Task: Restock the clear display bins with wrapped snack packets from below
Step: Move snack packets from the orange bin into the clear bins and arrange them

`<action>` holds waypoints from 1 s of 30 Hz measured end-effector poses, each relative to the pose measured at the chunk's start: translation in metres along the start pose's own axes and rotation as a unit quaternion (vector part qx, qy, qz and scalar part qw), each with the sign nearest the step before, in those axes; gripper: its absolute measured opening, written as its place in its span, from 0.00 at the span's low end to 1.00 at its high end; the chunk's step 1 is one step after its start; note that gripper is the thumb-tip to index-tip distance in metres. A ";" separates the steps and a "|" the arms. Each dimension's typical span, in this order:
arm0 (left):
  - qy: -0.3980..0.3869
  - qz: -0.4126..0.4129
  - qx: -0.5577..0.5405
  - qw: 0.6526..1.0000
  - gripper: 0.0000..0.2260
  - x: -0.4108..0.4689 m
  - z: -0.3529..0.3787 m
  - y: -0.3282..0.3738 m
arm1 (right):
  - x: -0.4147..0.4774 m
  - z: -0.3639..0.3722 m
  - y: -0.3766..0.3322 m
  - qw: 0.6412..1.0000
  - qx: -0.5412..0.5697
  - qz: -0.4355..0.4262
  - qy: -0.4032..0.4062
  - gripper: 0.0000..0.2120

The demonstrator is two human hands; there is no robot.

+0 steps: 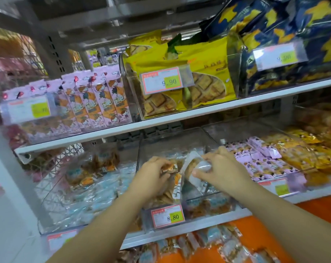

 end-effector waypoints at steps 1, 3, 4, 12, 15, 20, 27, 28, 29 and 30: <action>0.022 -0.010 -0.006 1.000 0.12 -0.001 -0.005 -0.001 | 0.000 -0.006 -0.002 1.000 -0.002 -0.014 0.025 0.24; 0.073 -0.037 -0.038 0.996 0.08 -0.006 -0.018 -0.004 | -0.001 -0.018 -0.004 0.996 0.037 -0.044 0.075 0.22; 0.102 -0.051 -0.063 0.992 0.07 -0.009 -0.025 -0.005 | -0.001 -0.023 -0.004 0.990 0.086 -0.056 0.092 0.20; 0.166 -0.150 -0.304 0.926 0.07 -0.032 -0.044 0.002 | -0.012 -0.031 -0.011 0.939 0.291 -0.104 0.148 0.17; 0.144 -0.162 -0.376 0.901 0.05 -0.032 -0.040 0.004 | -0.016 -0.038 -0.019 0.928 0.298 -0.143 0.170 0.18; 0.250 -0.032 -0.166 0.953 0.10 -0.039 -0.059 0.022 | -0.019 -0.036 -0.029 0.916 0.358 -0.168 0.065 0.11; 0.290 0.063 0.035 0.954 0.14 -0.043 -0.043 0.025 | -0.016 -0.041 -0.015 0.921 0.356 -0.132 0.088 0.09; 0.295 0.065 0.036 0.953 0.14 -0.041 -0.045 0.025 | -0.016 -0.042 -0.013 0.922 0.354 -0.126 0.091 0.10; 0.298 0.069 0.029 0.951 0.14 -0.039 -0.046 0.024 | -0.015 -0.044 -0.012 0.920 0.359 -0.122 0.097 0.11; 0.299 0.066 0.018 0.952 0.13 -0.037 -0.048 0.024 | -0.015 -0.046 -0.011 0.914 0.373 -0.120 0.107 0.13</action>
Point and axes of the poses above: each hand's wrist, its own x-axis towards the middle knuckle, its own z-axis out of the palm, y = z × x, the point moved 6 cm from there along x, towards the middle knuckle, and after that the axes turned 12 degrees about x, right-handed, at the moved point
